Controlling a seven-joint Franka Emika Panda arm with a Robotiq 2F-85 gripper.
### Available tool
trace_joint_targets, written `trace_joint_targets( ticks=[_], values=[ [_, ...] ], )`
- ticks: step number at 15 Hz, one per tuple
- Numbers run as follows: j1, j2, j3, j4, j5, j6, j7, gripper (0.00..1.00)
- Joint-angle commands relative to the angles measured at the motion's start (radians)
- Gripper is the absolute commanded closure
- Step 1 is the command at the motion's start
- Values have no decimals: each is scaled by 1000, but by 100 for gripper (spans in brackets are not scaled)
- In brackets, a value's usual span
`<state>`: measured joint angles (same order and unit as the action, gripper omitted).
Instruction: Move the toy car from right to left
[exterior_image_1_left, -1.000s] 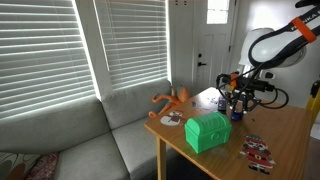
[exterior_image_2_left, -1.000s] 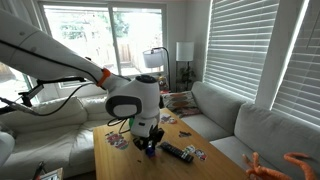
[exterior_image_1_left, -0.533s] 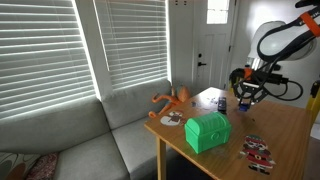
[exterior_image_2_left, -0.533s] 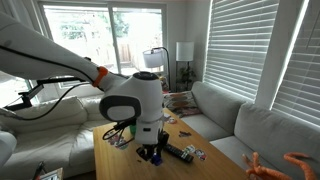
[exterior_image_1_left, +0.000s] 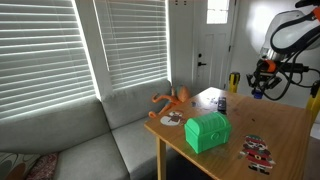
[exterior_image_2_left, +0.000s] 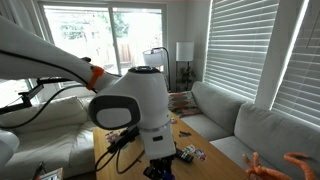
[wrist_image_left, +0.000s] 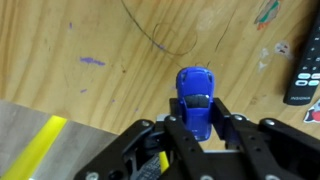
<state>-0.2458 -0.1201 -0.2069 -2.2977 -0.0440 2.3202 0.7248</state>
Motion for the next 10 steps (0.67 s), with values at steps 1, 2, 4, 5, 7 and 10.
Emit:
trace_joint_targets(
  ticks=[1,2,4,5,7,10],
  values=[
    [-4,52,-22,33,57,64,-169,90],
    [-3,67,-26,37,78,79,-203,90],
    [-2,104,-31,51,118,106,-265,90],
    [-1,117,-31,55,140,111,-294,90],
    [1,149,-29,71,185,109,-343,90],
    [3,187,-26,85,209,95,-337,90]
  ],
)
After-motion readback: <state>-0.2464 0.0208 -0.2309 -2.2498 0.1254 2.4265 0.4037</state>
